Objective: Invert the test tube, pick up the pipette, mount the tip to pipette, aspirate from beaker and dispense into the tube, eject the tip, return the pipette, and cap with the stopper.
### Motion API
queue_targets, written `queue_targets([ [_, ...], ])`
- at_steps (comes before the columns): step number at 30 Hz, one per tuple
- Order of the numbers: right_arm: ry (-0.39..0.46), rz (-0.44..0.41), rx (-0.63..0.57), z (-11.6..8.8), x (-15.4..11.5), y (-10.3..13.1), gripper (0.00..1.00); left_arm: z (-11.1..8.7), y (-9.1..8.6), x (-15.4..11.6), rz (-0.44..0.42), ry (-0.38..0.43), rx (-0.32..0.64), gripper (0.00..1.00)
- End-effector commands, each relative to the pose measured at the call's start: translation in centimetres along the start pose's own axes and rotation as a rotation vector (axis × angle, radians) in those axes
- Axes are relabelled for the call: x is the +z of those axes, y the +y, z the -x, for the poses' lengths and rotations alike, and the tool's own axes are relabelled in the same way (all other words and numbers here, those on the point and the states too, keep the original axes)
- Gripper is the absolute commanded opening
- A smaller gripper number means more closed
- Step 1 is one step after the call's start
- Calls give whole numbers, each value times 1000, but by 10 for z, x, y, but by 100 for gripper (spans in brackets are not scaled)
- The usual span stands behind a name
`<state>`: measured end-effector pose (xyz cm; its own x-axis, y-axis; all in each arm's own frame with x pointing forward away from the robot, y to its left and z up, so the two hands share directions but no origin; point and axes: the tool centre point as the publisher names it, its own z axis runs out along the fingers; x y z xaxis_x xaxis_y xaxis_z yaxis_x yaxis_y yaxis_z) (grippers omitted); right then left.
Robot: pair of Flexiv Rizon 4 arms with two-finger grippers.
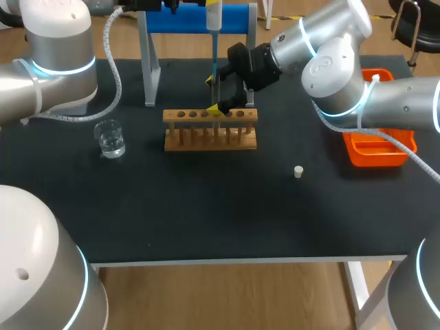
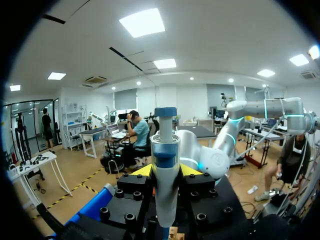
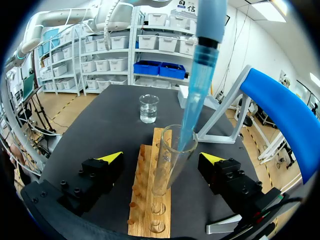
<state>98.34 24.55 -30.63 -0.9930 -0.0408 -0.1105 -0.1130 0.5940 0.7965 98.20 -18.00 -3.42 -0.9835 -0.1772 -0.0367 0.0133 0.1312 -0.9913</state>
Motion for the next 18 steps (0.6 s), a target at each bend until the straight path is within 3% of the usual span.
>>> queue_targets([
  [1, 0, -3, 0, 0, -1, 0, 100, -3, 3, -1, -6, -3, 0, 0],
  [18, 0, -3, 0, 0, -1, 0, 100, -10, 7, 2, -17, 4, 0, 0],
])
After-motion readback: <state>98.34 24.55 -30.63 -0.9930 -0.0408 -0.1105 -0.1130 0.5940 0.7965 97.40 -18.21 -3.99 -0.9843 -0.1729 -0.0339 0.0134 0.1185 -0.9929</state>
